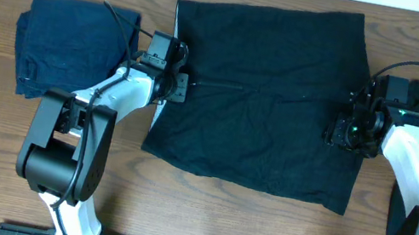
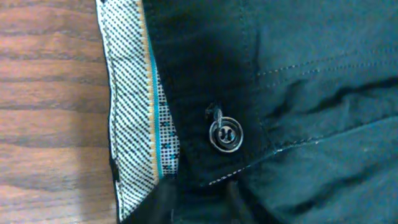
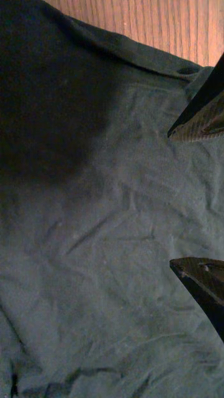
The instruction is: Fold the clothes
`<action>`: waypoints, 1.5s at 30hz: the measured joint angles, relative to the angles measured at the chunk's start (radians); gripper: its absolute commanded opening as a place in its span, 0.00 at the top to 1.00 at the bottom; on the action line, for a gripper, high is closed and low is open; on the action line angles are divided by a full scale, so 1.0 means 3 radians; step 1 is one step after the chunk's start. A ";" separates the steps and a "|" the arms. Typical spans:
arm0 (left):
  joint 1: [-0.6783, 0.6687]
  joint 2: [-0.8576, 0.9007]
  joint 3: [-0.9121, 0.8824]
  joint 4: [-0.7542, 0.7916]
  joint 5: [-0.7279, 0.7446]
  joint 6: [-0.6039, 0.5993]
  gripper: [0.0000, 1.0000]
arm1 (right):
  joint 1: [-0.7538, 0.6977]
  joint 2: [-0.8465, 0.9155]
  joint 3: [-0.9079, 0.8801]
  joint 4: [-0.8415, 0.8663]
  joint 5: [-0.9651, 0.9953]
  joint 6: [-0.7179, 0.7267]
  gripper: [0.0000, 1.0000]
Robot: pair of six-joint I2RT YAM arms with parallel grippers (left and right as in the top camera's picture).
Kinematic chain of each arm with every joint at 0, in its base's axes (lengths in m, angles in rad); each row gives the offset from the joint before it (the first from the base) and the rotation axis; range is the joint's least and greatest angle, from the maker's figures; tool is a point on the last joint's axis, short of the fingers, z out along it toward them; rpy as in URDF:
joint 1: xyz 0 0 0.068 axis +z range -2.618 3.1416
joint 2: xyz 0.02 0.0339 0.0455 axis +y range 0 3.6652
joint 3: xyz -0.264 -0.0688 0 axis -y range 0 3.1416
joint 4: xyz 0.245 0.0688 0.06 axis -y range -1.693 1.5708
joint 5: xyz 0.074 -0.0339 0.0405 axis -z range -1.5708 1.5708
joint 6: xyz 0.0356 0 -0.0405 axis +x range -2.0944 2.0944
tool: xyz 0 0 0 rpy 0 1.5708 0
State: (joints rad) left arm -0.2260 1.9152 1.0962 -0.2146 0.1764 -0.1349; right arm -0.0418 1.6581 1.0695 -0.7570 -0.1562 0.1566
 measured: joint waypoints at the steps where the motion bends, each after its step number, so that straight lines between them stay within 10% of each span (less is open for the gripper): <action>1: 0.0001 0.0000 0.0000 -0.0004 -0.0001 0.0004 0.80 | 0.0000 0.0000 0.0000 0.0000 0.0000 0.0000 0.42; 6: 0.0003 -0.0048 -0.0001 -0.0024 0.0000 -0.0006 0.94 | 0.0000 0.0000 0.0000 0.0004 0.0000 0.0000 0.42; 26: 0.0139 -0.0332 -0.0001 -0.0168 0.0000 0.0001 0.94 | -0.0161 0.0000 0.0000 0.0056 0.0309 0.0136 0.46; 34: 0.0159 -0.0332 -0.0001 -0.0198 0.0000 0.0001 0.94 | -0.0793 0.0001 0.0000 0.0156 0.0064 0.0210 0.76; 45: 0.0159 -0.0332 -0.0001 -0.0206 0.0000 0.0003 0.88 | -0.0961 0.0294 -0.0151 0.0437 -0.0116 0.0196 0.76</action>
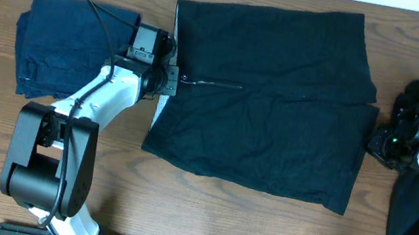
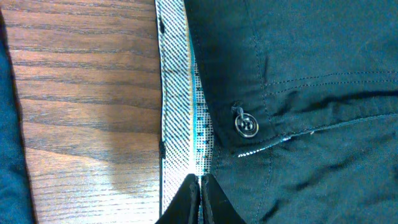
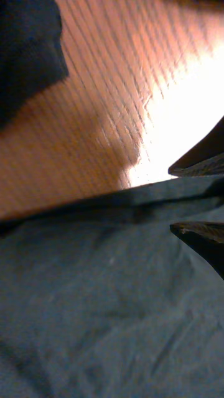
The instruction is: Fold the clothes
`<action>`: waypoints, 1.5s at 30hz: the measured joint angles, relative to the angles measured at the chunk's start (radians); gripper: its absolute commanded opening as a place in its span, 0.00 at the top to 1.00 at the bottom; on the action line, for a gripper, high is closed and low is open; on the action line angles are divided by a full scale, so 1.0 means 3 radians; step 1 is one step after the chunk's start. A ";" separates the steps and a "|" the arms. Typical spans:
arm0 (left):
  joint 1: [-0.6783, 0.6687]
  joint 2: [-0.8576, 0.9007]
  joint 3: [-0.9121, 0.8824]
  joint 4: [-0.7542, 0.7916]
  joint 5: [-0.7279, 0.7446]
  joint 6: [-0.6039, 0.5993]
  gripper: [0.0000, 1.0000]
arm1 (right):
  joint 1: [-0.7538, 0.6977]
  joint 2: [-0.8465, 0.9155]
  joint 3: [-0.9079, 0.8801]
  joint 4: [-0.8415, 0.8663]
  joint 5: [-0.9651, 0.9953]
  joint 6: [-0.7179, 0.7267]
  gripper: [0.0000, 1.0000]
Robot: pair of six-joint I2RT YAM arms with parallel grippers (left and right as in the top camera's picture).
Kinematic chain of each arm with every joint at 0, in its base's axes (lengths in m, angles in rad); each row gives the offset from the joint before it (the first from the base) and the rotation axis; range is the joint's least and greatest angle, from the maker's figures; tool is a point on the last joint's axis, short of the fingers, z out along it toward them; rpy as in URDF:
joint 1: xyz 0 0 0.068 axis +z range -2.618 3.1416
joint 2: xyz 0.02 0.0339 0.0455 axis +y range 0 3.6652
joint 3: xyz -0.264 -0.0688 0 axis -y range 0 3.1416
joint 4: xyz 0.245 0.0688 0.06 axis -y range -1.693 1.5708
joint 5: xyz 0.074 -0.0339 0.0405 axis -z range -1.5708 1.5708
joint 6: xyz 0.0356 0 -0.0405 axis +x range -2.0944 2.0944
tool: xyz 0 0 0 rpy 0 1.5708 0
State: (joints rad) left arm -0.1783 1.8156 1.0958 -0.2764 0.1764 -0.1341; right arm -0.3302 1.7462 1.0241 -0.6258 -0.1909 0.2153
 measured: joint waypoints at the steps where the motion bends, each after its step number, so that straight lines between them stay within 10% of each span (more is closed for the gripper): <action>1: 0.0000 0.0000 0.0000 0.0000 0.0000 0.0011 0.83 | 0.0000 0.0023 -0.0003 0.0001 -0.0001 0.0000 0.76; 6: 0.0000 0.0001 0.0000 0.0052 0.0064 0.0010 0.46 | 0.0000 0.0048 -0.0004 0.0013 -0.0011 -0.0023 0.74; 20: 0.0000 0.0140 0.0000 0.0331 0.0539 -0.0001 0.46 | 0.0000 0.0041 -0.0004 -0.0029 -0.0203 -0.0188 0.73; 25: 0.0000 0.0140 0.0000 0.0331 0.0562 -0.0001 0.46 | -0.0009 0.0018 -0.0004 -0.0052 -0.0186 -0.0235 0.99; 45: 0.0000 0.0140 0.0000 0.0332 0.0600 -0.0001 0.46 | -0.0078 0.0017 -0.0201 0.0270 -0.0229 0.0003 0.99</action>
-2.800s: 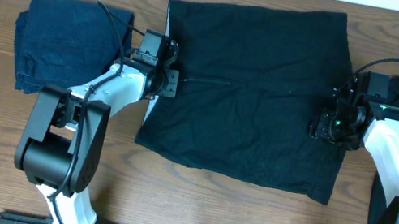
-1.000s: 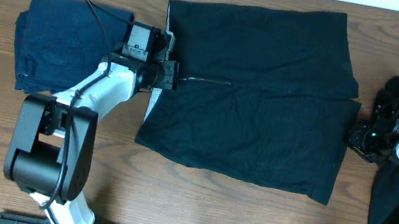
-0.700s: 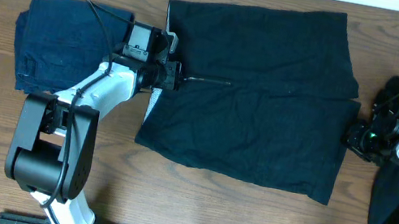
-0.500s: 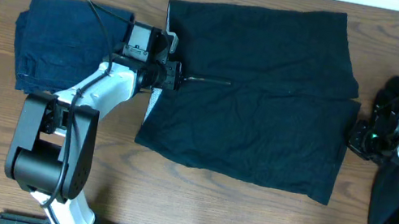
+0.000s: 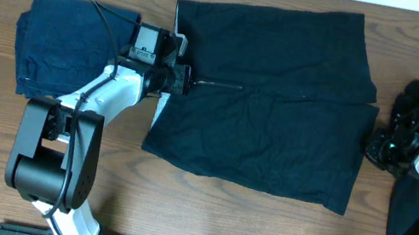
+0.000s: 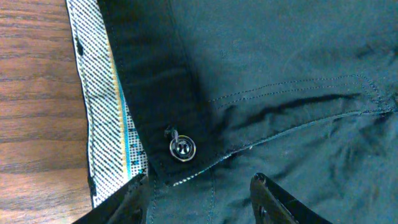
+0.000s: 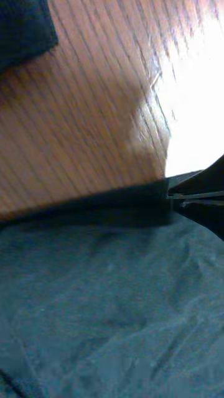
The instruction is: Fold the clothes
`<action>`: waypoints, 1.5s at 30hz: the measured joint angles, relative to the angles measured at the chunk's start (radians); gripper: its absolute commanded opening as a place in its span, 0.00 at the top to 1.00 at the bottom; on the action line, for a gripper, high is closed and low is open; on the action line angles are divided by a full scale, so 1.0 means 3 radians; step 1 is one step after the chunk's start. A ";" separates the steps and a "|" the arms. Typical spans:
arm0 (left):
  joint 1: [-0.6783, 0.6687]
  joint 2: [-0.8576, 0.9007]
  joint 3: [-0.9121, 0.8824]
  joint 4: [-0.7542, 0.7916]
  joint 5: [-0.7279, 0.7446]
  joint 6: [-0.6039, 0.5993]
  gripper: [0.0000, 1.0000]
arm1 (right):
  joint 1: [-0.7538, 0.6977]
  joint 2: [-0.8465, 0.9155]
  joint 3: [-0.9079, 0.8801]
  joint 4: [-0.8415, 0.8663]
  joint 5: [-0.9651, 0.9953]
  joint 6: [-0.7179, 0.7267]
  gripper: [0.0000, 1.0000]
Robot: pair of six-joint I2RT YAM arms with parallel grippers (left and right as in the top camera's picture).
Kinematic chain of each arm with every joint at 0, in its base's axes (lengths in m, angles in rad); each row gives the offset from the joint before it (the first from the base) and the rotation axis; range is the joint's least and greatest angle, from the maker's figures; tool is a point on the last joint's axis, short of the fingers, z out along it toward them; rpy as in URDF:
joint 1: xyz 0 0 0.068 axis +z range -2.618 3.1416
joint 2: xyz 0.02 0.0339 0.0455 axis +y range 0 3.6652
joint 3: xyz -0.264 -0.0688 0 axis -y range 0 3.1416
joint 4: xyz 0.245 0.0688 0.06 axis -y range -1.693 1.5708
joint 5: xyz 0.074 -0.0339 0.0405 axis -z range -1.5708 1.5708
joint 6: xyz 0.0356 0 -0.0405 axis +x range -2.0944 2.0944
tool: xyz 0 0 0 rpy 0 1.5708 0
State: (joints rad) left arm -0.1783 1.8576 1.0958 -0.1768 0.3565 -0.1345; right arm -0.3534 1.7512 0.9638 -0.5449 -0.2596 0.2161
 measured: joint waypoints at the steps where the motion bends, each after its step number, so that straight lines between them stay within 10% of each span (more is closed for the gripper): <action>1: 0.0000 0.0000 0.0000 0.0000 0.0001 0.0000 0.46 | 0.0000 0.0000 -0.0001 0.0001 -0.0011 0.0003 0.99; 45: 0.0000 0.0000 0.0000 -0.0047 0.0003 0.0000 0.46 | -0.0151 -0.0043 -0.0319 0.0411 -0.0387 0.0038 0.99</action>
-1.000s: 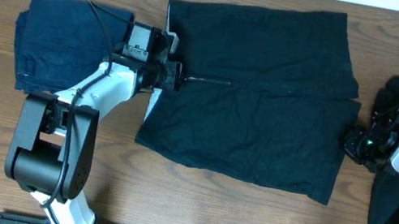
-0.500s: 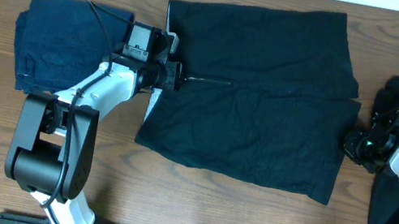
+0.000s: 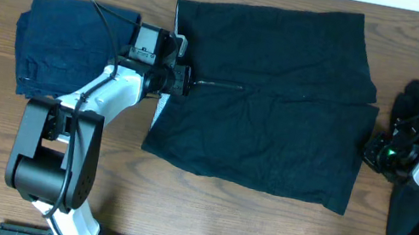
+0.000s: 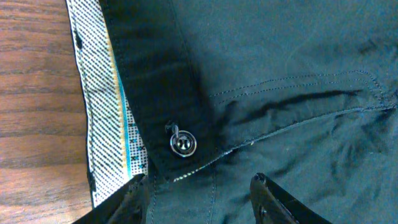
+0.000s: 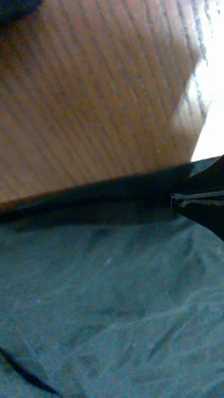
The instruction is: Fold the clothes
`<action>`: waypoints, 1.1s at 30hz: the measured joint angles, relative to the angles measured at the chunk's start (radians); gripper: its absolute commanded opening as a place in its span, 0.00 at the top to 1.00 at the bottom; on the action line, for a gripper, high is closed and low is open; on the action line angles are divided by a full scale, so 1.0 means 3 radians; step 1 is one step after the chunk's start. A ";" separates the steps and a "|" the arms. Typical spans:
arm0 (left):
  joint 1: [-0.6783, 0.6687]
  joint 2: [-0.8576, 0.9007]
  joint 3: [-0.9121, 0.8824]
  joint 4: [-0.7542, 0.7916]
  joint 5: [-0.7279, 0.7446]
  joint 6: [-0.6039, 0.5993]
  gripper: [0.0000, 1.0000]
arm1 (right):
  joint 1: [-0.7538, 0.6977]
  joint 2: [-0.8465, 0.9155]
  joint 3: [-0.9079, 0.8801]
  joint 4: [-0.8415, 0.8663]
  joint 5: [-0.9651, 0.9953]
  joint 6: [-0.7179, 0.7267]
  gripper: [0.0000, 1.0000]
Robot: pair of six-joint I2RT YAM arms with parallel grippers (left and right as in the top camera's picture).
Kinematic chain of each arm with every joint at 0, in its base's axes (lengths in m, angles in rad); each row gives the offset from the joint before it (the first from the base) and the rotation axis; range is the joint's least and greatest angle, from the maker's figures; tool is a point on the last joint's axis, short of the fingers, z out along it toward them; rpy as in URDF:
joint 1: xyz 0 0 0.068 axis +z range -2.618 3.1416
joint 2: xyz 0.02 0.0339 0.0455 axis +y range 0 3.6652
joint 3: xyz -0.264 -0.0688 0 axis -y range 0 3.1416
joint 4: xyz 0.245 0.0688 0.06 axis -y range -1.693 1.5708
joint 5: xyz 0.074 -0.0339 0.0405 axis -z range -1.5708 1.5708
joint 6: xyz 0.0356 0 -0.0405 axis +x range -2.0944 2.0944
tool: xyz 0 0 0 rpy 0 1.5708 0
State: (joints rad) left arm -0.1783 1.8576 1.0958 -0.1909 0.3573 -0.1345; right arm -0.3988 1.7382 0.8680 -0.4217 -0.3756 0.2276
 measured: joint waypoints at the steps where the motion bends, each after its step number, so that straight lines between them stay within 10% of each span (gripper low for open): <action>1: 0.0000 0.0000 0.0000 -0.0005 0.0000 0.0000 0.46 | -0.0025 0.0000 -0.0003 -0.0031 -0.0011 -0.0005 0.99; 33: 0.0000 0.0000 0.0000 -0.0025 0.0000 0.0000 0.46 | -0.0277 0.0000 -0.0006 -0.0125 -0.0207 -0.0031 0.99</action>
State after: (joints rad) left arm -0.1783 1.8576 1.0958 -0.1986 0.3573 -0.1345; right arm -0.4820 1.7382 0.8661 -0.4591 -0.4377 0.2184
